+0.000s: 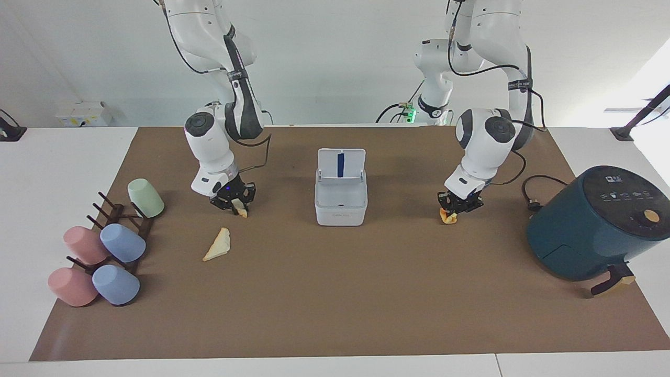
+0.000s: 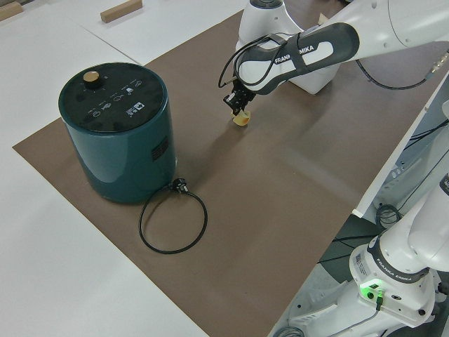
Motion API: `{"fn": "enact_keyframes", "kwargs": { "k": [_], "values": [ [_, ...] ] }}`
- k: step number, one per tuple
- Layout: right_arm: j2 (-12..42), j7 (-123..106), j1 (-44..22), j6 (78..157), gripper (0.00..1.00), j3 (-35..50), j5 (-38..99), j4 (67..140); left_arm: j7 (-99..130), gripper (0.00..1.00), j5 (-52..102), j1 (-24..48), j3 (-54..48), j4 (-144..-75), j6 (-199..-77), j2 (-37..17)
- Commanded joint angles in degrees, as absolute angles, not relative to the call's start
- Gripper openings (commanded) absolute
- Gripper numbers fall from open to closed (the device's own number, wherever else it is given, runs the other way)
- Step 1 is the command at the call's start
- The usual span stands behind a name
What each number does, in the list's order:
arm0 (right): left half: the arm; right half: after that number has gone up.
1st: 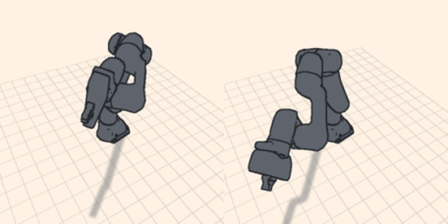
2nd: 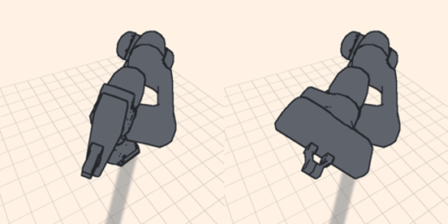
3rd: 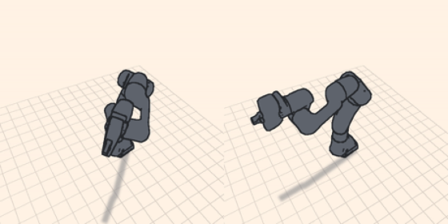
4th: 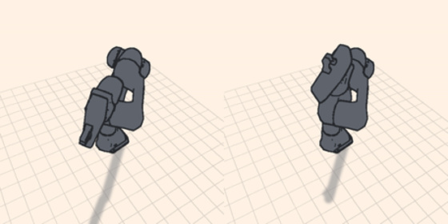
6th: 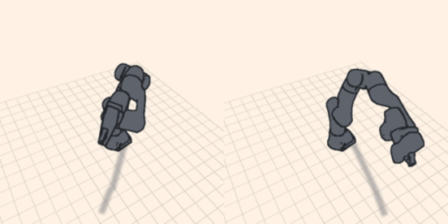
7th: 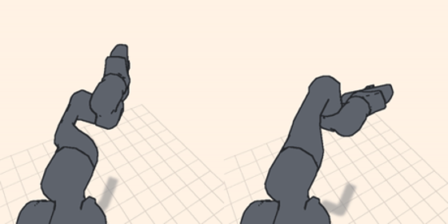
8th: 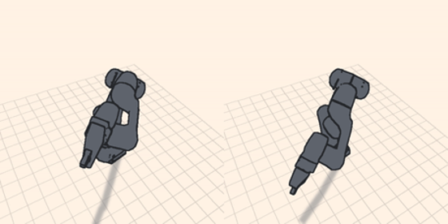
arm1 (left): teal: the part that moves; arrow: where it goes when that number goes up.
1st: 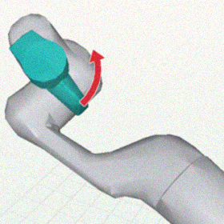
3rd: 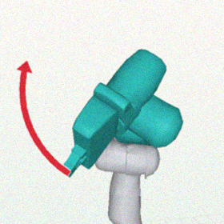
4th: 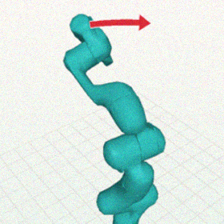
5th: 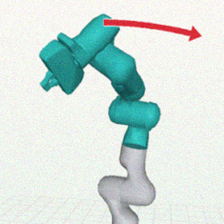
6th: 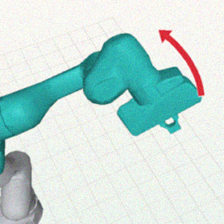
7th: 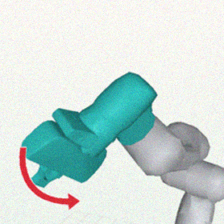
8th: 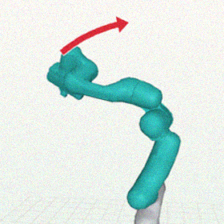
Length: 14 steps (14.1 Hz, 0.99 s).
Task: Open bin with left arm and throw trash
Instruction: 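Carry the bread slice over the bin and release it with the right gripper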
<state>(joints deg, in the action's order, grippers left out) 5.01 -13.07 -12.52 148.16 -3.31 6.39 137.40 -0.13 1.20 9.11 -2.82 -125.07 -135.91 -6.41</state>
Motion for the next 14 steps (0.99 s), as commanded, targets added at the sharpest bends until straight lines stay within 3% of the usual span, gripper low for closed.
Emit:
{"fn": "enact_keyframes", "kwargs": {
  "k": [1,6,11,14],
  "values": [
    [4.8,-13.4,-12.0,146.9,0.00,-3.0,7.5,136.0,4.1,0.00,1.5,9.9,-3.4,-118.1,-124.1,-4.0],
    [10.4,-0.6,-12.8,119.8,0.00,-3.0,7.5,108.1,12.2,0.00,1.9,15.4,-3.4,-107.7,-113.3,-4.0],
    [11.1,4.1,-13.4,118.3,0.00,-2.3,12.2,105.0,11.3,0.00,1.8,14.0,-2.6,-102.6,-104.5,-1.0],
    [13.5,20.4,-19.1,118.2,0.00,-1.3,14.1,97.5,10.5,0.00,1.8,13.2,-2.6,-102.7,-104.2,0.0]
  ]
}}
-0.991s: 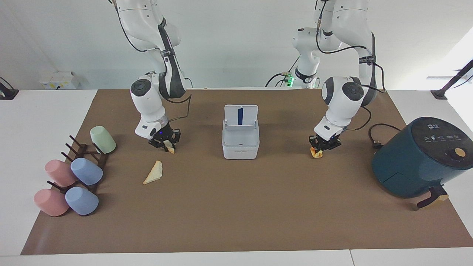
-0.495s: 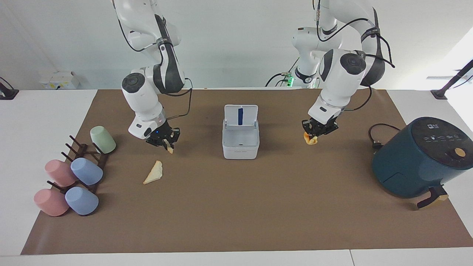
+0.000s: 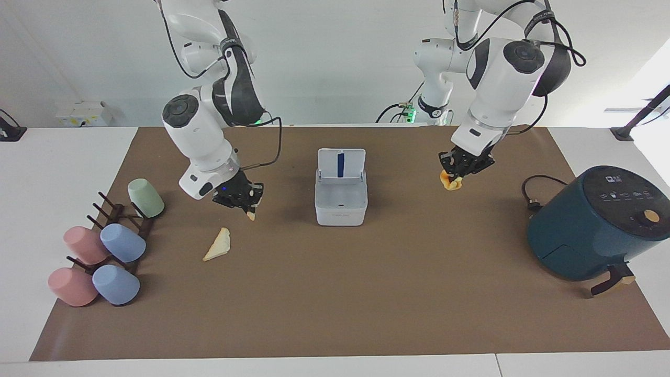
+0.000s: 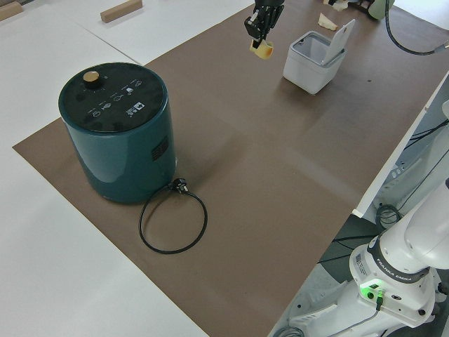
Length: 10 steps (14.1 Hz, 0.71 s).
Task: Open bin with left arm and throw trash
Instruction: 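Carry the bread slice over the bin and release it with the right gripper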
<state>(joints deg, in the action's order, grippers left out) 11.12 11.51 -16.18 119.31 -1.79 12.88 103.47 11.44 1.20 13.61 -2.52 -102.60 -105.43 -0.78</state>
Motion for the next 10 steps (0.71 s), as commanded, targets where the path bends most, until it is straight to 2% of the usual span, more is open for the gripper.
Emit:
{"fn": "enact_keyframes", "kwargs": {
  "k": [1,5,8,9,10],
  "values": [
    [14.4,25.2,-21.9,119.0,0.00,-1.4,14.5,95.7,10.5,0.00,1.9,13.2,-2.6,-102.7,-104.1,0.1],
    [15.7,37.3,-31.9,129.2,0.00,-1.4,14.1,96.2,10.6,0.00,1.9,13.7,-2.8,-102.8,-104.6,0.1],
    [15.1,38.6,-33.1,131.5,0.00,-1.4,13.5,99.2,10.6,0.00,1.9,13.8,-2.8,-103.0,-104.9,0.1],
    [14.5,38.8,-33.2,133.3,0.02,-1.4,13.5,100.9,10.6,0.00,1.9,13.9,-2.9,-103.0,-105.0,0.2],
    [14.1,39.1,-33.9,133.5,0.19,-1.3,13.5,102.1,10.5,0.00,1.9,13.9,-2.9,-103.1,-105.1,0.2]
  ]
}}
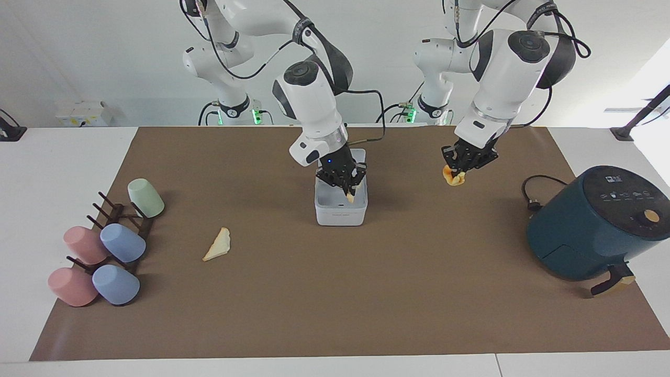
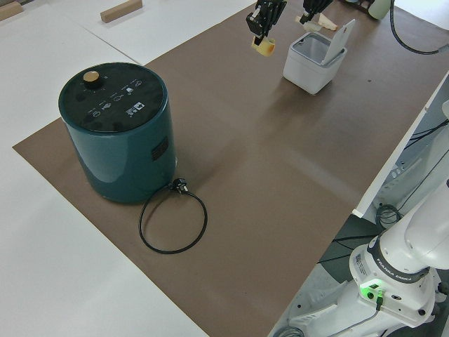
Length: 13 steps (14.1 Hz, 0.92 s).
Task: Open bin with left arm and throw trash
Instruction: 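Carry the bread slice over the bin and release it with the right gripper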
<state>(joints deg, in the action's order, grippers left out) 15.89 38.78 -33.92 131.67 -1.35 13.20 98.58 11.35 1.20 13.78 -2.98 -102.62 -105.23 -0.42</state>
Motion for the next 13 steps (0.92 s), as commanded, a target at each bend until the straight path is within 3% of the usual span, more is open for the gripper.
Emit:
{"fn": "enact_keyframes", "kwargs": {
  "k": [1,2,5,7,9,13],
  "values": [
    [13.9,40.4,-34.8,132.9,0.37,-1.4,13.6,102.1,10.6,0.00,1.9,13.9,-2.9,-103.2,-105.4,0.2],
    [13.9,43.8,-34.9,132.5,0.54,-1.4,13.6,102.2,10.6,0.00,1.9,13.9,-2.9,-103.3,-105.6,0.3],
    [13.8,46.1,-35.0,129.3,0.75,-1.5,13.5,101.3,10.6,0.00,1.9,14.0,-2.9,-103.4,-106.1,0.4],
    [13.9,46.1,-34.5,127.9,0.83,-1.7,13.4,100.9,10.7,0.00,1.9,14.1,-2.9,-103.7,-106.9,0.4],
    [14.0,44.4,-33.1,126.8,0.81,-2.1,8.2,100.6,11.2,0.00,1.9,14.4,-3.3,-104.1,-108.5,0.2],
    [14.5,18.8,-22.6,123.9,0.81,-1.9,2.6,99.0,20.5,0.00,1.9,23.1,-3.3,-107.6,-115.9,-1.2]
  ]
}}
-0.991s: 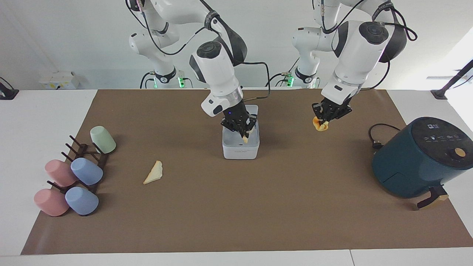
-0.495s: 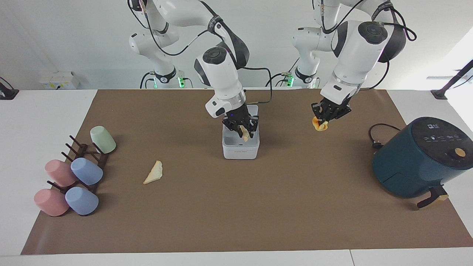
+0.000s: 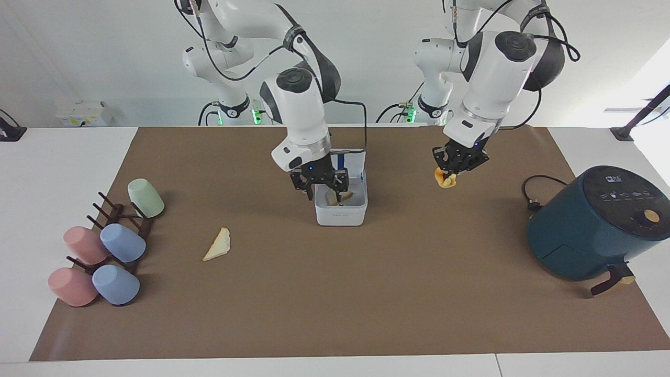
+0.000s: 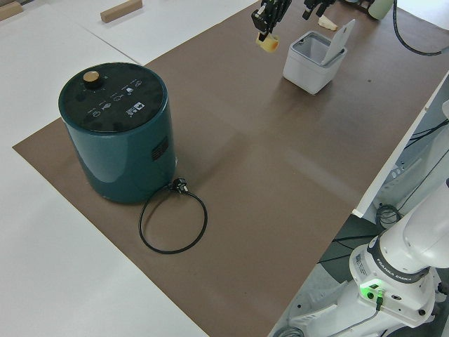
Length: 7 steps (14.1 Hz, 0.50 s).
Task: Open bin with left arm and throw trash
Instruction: 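Drop cheese into the bin with the left gripper while the right gripper grasps bread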
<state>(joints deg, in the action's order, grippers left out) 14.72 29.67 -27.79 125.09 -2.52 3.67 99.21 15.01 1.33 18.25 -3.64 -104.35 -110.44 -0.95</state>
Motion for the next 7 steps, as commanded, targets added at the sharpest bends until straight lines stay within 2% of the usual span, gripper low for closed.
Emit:
{"fn": "enact_keyframes", "kwargs": {
  "k": [1,3,5,6,7],
  "values": [
    [14.5,14.5,-20.6,123.9,0.81,-1.9,2.7,99.6,23.0,0.00,1.9,25.1,-3.3,-108.1,-119.1,-1.9],
    [13.5,7.4,-17.4,125.1,0.80,-1.9,2.7,103.7,27.9,0.00,1.9,29.3,-3.3,-107.9,-124.5,-4.8],
    [11.3,6.0,-13.5,128.2,0.70,-1.9,2.7,110.3,32.4,0.00,1.9,33.6,-3.3,-108.0,-128.7,-7.4],
    [10.7,5.9,-11.1,128.5,0.69,-1.9,2.7,112.6,33.3,0.15,1.9,35.1,-3.3,-108.1,-129.7,-7.8],
    [10.5,5.9,-9.8,128.5,0.69,-1.9,2.7,114.3,32.8,0.99,2.0,36.5,-3.3,-108.4,-131.3,-7.9]
  ]
}}
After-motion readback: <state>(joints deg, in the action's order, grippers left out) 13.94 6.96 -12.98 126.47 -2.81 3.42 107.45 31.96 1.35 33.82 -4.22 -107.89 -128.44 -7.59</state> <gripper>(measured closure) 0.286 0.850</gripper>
